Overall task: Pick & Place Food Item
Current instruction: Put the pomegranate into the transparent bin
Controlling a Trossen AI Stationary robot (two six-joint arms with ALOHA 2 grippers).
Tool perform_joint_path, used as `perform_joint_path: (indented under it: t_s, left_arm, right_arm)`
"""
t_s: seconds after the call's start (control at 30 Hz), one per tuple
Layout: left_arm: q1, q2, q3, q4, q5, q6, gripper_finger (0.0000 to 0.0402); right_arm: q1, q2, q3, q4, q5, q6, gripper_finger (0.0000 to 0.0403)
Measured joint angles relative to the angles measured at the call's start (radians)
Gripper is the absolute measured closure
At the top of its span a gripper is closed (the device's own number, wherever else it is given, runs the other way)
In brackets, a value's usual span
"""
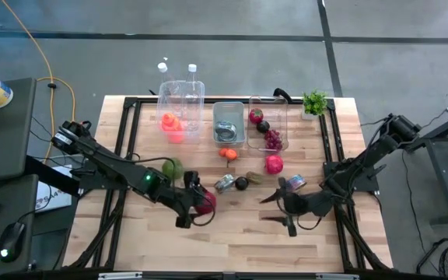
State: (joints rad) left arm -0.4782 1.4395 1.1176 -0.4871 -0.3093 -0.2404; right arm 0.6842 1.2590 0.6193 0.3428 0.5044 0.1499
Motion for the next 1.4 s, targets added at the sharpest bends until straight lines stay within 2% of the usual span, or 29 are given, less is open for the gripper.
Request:
perform_joint_path:
  t_s: [0.1, 0.17, 0.27, 0.33, 0.4, 0.53, 0.63, 0.93, 1.13, 1.4]
  left_arm:
    - [0.008, -0.001, 0.001, 0.086, 0.068, -0.001, 0.0031]
    - [0.015, -0.001, 0.001, 0.134, 0.118, -0.003, 0.0031]
    - [0.026, -0.001, 0.001, 0.193, 0.192, -0.015, 0.0031]
    - [0.031, -0.001, 0.001, 0.221, 0.228, -0.019, 0.0031]
    - [0.033, -0.001, 0.001, 0.236, 0.253, -0.020, 0.0031]
    - [0.033, -0.001, 0.001, 0.240, 0.259, -0.020, 0.0031]
    - [0.035, -0.001, 0.001, 0.240, 0.260, -0.020, 0.0031]
    - [0.035, -0.002, 0.001, 0.240, 0.258, -0.020, 0.0031]
    - [0.035, -0.002, 0.001, 0.239, 0.256, -0.022, 0.0031]
    - [0.035, -0.002, 0.001, 0.233, 0.256, -0.022, 0.0031]
  right_arm:
    - [0.001, 0.038, 0.000, 0.178, -0.087, -0.270, 0.0181]
    - [0.001, 0.076, 0.001, 0.298, -0.107, -0.431, 0.0181]
    - [0.000, 0.128, 0.001, 0.431, -0.093, -0.597, 0.0181]
    - [0.000, 0.154, 0.021, 0.465, -0.042, -0.653, 0.0181]
    - [0.003, 0.175, 0.049, 0.457, 0.061, -0.642, 0.0181]
    - [0.002, 0.191, 0.141, 0.352, 0.285, -0.503, 0.0181]
    - [0.003, 0.190, 0.176, 0.315, 0.328, -0.472, 0.0181]
    - [0.042, 0.190, 0.176, 0.297, 0.323, -0.516, 0.0181]
    - [0.060, 0.190, 0.176, 0.291, 0.142, -0.629, 0.0181]
    - [0.068, 0.190, 0.176, 0.277, 0.163, -0.619, 0.0179]
